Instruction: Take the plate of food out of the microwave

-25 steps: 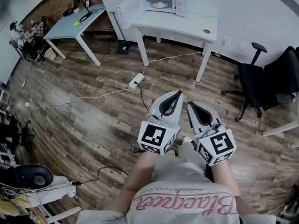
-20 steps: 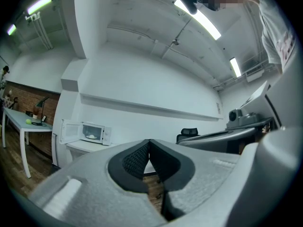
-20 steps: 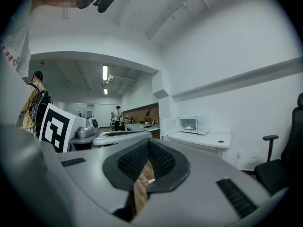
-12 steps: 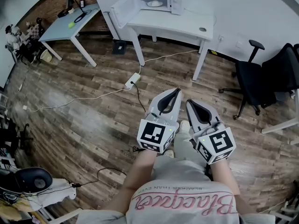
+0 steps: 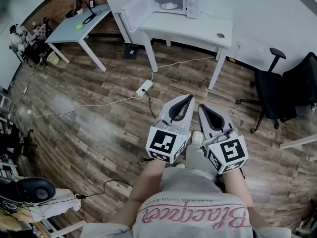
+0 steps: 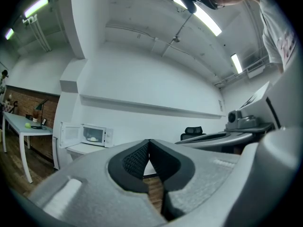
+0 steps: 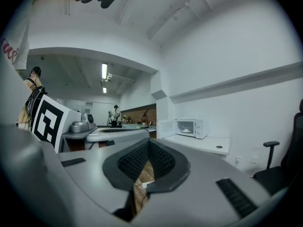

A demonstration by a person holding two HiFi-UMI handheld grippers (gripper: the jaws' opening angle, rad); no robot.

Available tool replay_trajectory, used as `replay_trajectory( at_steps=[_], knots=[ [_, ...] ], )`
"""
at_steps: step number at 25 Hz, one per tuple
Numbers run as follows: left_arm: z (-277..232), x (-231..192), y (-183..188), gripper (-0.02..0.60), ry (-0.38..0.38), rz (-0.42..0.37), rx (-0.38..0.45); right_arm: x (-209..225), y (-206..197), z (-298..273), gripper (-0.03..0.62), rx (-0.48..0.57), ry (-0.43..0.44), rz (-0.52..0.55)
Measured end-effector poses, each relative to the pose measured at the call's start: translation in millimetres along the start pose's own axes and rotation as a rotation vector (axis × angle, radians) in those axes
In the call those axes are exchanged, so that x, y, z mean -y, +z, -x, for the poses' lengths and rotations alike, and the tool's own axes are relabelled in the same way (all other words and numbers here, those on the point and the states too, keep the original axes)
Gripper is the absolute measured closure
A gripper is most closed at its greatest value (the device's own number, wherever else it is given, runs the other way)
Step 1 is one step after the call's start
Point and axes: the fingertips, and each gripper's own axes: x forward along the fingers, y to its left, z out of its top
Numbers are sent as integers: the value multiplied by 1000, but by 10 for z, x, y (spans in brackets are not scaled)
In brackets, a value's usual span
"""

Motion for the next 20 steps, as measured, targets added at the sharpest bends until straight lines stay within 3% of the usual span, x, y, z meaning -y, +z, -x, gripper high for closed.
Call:
replay_trajectory(
  at_steps=[20],
  knots=[
    [-912, -409, -143, 575, 5, -40, -41, 757, 69, -753, 583, 8, 29, -27]
  ],
)
